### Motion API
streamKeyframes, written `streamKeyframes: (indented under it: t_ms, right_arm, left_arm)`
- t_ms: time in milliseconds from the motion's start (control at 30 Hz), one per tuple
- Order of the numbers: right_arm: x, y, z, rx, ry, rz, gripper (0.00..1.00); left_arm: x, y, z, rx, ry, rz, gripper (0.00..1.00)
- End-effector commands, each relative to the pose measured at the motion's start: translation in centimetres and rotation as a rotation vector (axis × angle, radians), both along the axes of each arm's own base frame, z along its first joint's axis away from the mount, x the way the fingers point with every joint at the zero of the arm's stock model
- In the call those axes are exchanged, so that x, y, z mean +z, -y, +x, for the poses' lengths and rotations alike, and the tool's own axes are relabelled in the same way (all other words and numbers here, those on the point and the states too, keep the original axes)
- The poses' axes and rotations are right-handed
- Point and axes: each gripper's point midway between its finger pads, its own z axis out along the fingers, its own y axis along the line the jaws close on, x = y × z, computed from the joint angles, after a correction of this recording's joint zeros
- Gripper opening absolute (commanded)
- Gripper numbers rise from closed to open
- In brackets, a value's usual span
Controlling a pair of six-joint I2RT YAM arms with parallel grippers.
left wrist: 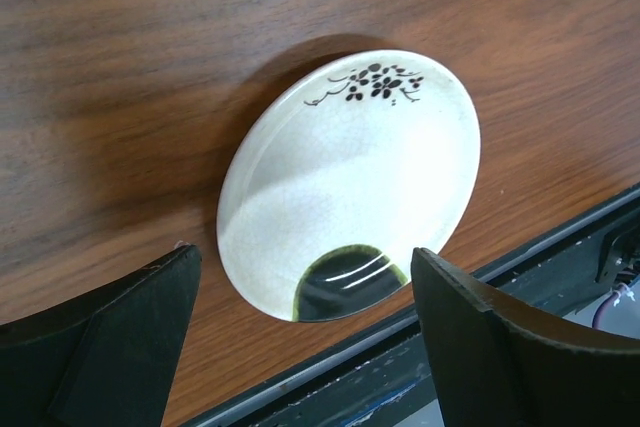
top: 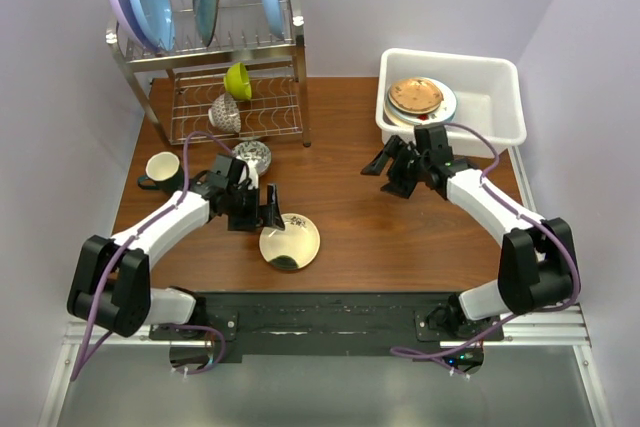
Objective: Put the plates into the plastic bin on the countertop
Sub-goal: Pick up the plate at the center of the board.
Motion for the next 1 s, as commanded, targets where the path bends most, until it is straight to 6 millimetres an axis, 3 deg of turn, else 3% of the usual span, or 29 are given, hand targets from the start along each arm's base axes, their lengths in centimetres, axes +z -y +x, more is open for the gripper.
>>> streamKeyframes:
  t_ms: [0,133,333,467,500,600,767,967]
  right_arm:
    - [0.6,-1.9,-0.8,0.020,0.060,0.034,0.74]
    - [-1.0,-4.2,-2.8,0.072,0.036,0.047,0.74]
    - [-2.5,-6.9,-4.7,0.102,0.013,0.089,0.73]
    - [-3.7,-8.1,-5.7,0.137,-0.005,0.097,0.72]
    - [-3.2,-8.9,-5.4,0.155,0.029,0.124,0.72]
    - [-4.9,-10.1,-6.5,0.208,0.004,0.152,0.71]
    - [-7.8,-10.6,-8.1,0.242,-0.045,0.170,0.69]
    - [-8.7,-11.4,-9.4,0.269,-0.042,0.224,0.67]
  left_arm:
    - [-1.0,-0.4,0.1,0.054,-0.028,0.011,0.88]
    - [-2.4,-0.6,-0.5,0.064,-0.069,0.027,0.80]
    - [-4.3,-0.6,-1.5,0.056,-0.117,0.027,0.78]
    - [-4.7,-0.3,-1.6,0.047,-0.111,0.004,0.77]
    - [-4.9,-0.3,-1.8,0.047,-0.117,0.002,0.76]
    - [-5.0,0.0,-1.9,0.036,-0.121,-0.017,0.75]
    - [-5.3,0.2,-2.0,0.025,-0.123,-0.032,0.70]
    - [-5.5,0.6,-2.3,0.014,-0.135,-0.056,0.67]
